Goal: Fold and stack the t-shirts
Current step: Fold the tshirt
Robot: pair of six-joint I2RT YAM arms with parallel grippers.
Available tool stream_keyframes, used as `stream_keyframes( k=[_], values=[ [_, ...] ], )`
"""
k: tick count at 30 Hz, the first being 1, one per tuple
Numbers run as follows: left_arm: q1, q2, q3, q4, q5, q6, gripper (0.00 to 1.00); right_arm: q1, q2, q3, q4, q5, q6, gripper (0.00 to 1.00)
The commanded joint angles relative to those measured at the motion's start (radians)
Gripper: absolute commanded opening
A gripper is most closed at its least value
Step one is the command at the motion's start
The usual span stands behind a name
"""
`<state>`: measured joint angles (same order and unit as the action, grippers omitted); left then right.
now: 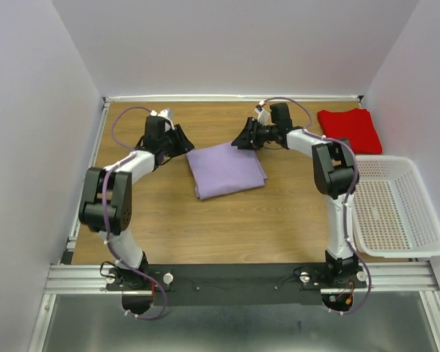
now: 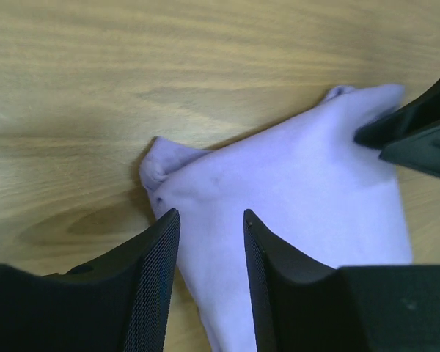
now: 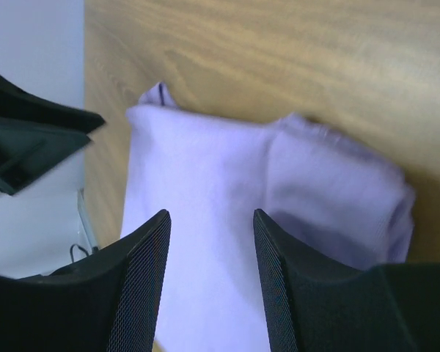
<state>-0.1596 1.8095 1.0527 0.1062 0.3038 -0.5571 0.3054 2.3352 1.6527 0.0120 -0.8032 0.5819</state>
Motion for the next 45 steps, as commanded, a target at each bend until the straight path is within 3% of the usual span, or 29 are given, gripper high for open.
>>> stream_keyframes(
  k=[1,5,11,22,28,30,36,40,45],
  values=[
    [-0.009,-0.185,-0.014,-0.042,-0.019,0.026,0.49,0.003,-0.193,-0.124,-0.032,0.036,-0.039,0.57],
    [-0.089,-0.333,-0.124,-0.065,-0.002,0.02,0.49,0.012,-0.338,-0.285,-0.029,0.003,-0.057,0.57],
    [-0.236,-0.411,-0.308,-0.051,0.008,-0.044,0.46,0.014,-0.448,-0.517,-0.021,-0.059,-0.092,0.56],
    [-0.236,-0.352,-0.517,-0.011,-0.028,-0.139,0.23,-0.038,-0.372,-0.746,0.077,0.018,-0.165,0.52],
    [-0.225,-0.455,-0.505,-0.126,-0.1,-0.158,0.22,-0.038,-0.529,-0.76,0.072,0.015,-0.11,0.52],
    [-0.225,-0.51,-0.485,-0.167,-0.144,-0.155,0.26,-0.022,-0.572,-0.746,0.072,0.003,-0.084,0.53],
    [-0.201,-0.705,-0.369,-0.332,-0.328,-0.116,0.49,0.136,-0.619,-0.644,0.118,0.028,0.051,0.61],
    [-0.189,-0.78,-0.339,-0.382,-0.393,-0.084,0.68,0.204,-0.545,-0.672,0.464,0.032,0.277,0.66],
    [-0.189,-0.861,-0.373,-0.402,-0.396,-0.078,0.84,0.293,-0.338,-0.624,0.615,0.061,0.351,0.68]
  ],
)
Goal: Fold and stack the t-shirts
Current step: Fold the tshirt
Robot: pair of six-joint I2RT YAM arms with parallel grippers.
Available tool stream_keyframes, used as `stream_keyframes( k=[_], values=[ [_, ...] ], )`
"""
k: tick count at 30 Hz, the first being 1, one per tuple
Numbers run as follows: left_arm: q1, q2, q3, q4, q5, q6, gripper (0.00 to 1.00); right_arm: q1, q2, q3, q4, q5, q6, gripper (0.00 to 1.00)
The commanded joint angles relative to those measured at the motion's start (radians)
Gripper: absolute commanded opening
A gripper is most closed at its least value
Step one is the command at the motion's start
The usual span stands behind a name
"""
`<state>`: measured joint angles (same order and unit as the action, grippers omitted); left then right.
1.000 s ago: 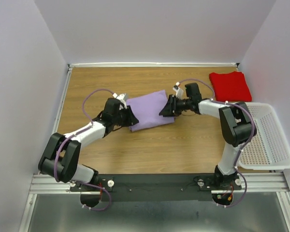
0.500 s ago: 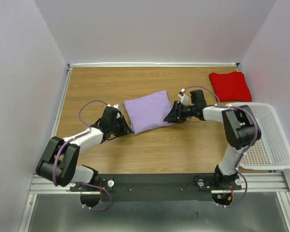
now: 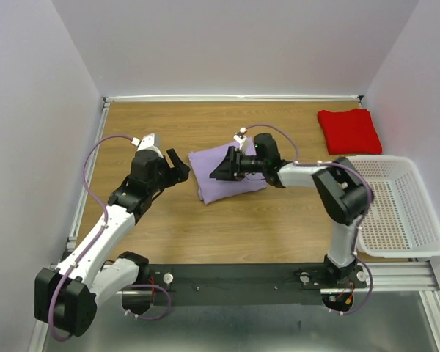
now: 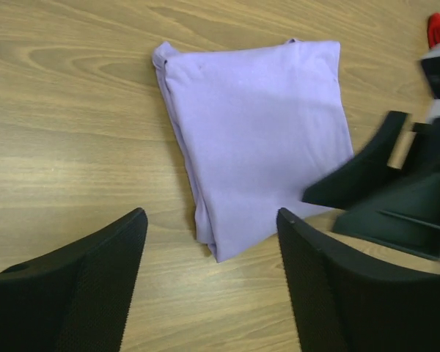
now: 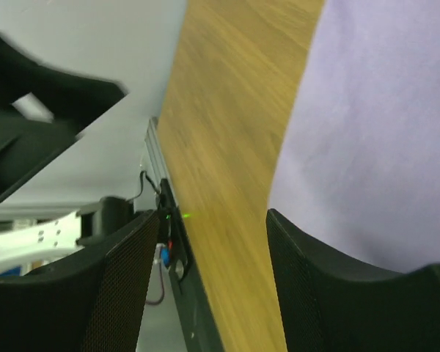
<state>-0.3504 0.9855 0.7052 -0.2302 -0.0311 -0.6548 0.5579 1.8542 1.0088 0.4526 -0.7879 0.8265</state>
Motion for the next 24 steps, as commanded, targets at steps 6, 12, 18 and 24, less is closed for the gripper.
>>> stream_keyframes(
  k=[6,12,18,24],
  values=[
    [0.005,-0.12,-0.059,-0.092,-0.087,0.037,0.91,0.065,0.336,-0.019,0.284,0.098,0.157,0.69],
    [0.007,-0.154,-0.062,-0.095,-0.101,0.073,0.91,0.065,0.26,-0.042,0.278,0.081,0.149,0.69],
    [0.007,-0.168,-0.052,-0.058,-0.125,0.121,0.91,0.108,0.169,0.037,0.248,0.07,0.181,0.69],
    [0.007,-0.206,-0.088,-0.017,-0.141,0.119,0.89,0.198,0.279,0.119,0.282,0.062,0.198,0.7]
  ],
)
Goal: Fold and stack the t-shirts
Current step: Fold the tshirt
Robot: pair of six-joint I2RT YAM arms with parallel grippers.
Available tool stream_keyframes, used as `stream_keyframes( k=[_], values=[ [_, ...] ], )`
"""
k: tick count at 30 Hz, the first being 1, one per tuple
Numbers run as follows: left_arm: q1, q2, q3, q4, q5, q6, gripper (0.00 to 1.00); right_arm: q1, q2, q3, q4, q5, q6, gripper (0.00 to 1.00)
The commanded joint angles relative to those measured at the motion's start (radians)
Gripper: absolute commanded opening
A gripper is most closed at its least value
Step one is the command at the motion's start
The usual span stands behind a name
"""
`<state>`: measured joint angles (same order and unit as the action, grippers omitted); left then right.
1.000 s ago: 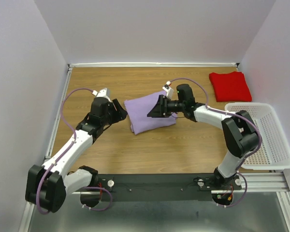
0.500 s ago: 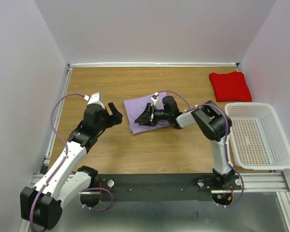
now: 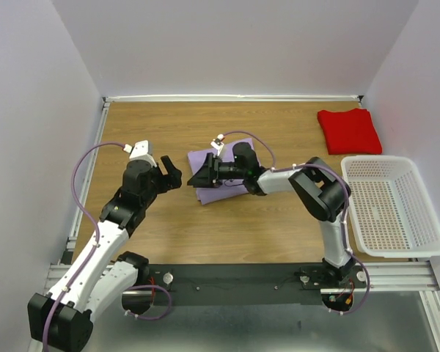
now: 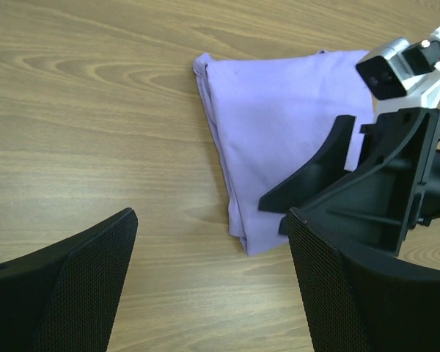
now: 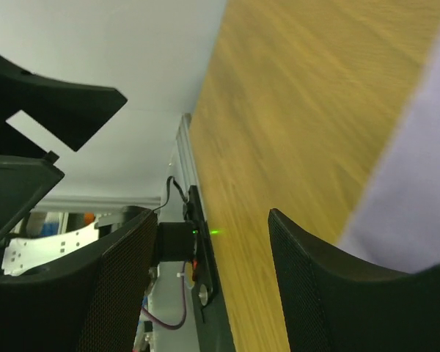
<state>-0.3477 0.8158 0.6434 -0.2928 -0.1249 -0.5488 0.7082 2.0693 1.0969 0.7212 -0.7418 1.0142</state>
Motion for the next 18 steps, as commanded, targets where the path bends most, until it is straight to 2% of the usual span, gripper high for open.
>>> stream_keyframes(
  k=[1,6,10,15,18],
  values=[
    [0.004,-0.041,-0.03,0.049,-0.047,0.015,0.89,0.053,0.081,0.026,0.044,0.025,0.017,0.7],
    [0.004,-0.056,-0.034,0.06,-0.047,0.019,0.88,0.056,0.188,0.014,0.098,0.059,0.018,0.7],
    [0.004,-0.05,-0.037,0.069,-0.033,0.024,0.88,0.057,0.196,0.012,0.096,0.036,0.015,0.7],
    [0.004,-0.037,-0.042,0.086,-0.012,0.03,0.88,0.053,0.052,-0.003,0.06,0.028,-0.035,0.7],
    [0.004,-0.026,-0.05,0.103,0.007,0.029,0.88,0.034,-0.07,-0.014,-0.055,0.062,-0.127,0.7]
  ],
)
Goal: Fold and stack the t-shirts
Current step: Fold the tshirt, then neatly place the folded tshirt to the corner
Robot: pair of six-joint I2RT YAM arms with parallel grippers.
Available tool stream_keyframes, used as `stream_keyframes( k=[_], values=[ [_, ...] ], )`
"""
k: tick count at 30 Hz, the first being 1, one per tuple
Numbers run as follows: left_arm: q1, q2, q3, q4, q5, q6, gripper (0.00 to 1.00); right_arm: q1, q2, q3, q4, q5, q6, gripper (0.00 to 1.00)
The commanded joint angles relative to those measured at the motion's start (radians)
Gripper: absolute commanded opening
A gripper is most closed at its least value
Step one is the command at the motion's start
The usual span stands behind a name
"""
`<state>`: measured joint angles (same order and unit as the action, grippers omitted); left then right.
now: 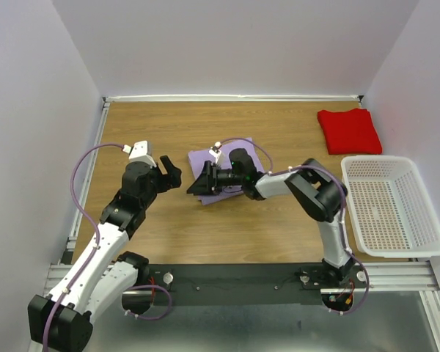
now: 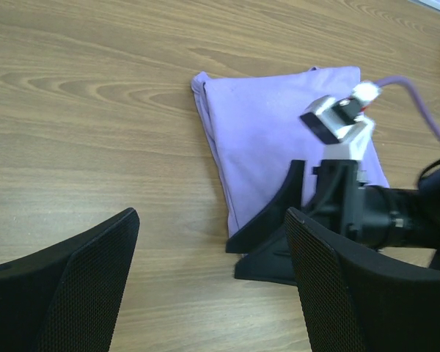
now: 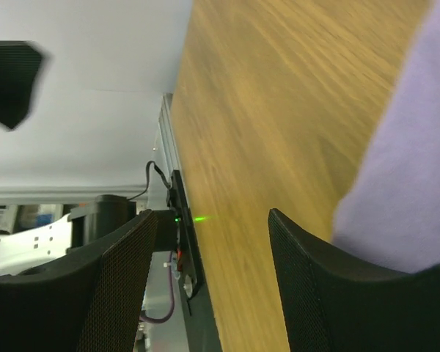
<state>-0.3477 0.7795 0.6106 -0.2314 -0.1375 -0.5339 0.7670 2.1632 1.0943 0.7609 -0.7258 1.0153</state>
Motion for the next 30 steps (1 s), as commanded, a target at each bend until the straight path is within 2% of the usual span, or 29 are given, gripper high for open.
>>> stream_keyframes(
  k=[1,7,11,14,21,26,29,30],
  values=[
    [0.004,0.012,-0.018,0.044,0.022,0.014,0.88,-0.034,-0.198,-0.019,-0.163,0.057,-0.154,0.7],
    [0.004,0.053,-0.005,0.05,0.047,0.017,0.88,-0.193,-0.387,-0.085,-0.498,0.15,-0.403,0.7],
    [0.004,0.095,-0.002,0.075,0.076,0.014,0.88,-0.329,-0.463,-0.195,-0.522,0.112,-0.425,0.67],
    [0.003,0.139,-0.003,0.095,0.093,0.011,0.87,-0.385,-0.467,-0.263,-0.523,0.072,-0.454,0.66],
    [0.0,0.231,0.018,0.119,0.131,0.052,0.86,-0.402,-0.391,-0.364,-0.517,0.111,-0.523,0.66],
    [-0.025,0.294,0.047,0.133,0.167,0.063,0.84,-0.402,-0.478,-0.361,-0.563,0.109,-0.55,0.66],
    [-0.045,0.325,0.075,0.142,0.167,0.058,0.83,-0.403,-0.555,-0.33,-0.665,0.221,-0.56,0.67],
    [-0.065,0.346,0.089,0.147,0.167,0.06,0.81,-0.403,-0.594,-0.314,-0.708,0.309,-0.581,0.68]
  ],
)
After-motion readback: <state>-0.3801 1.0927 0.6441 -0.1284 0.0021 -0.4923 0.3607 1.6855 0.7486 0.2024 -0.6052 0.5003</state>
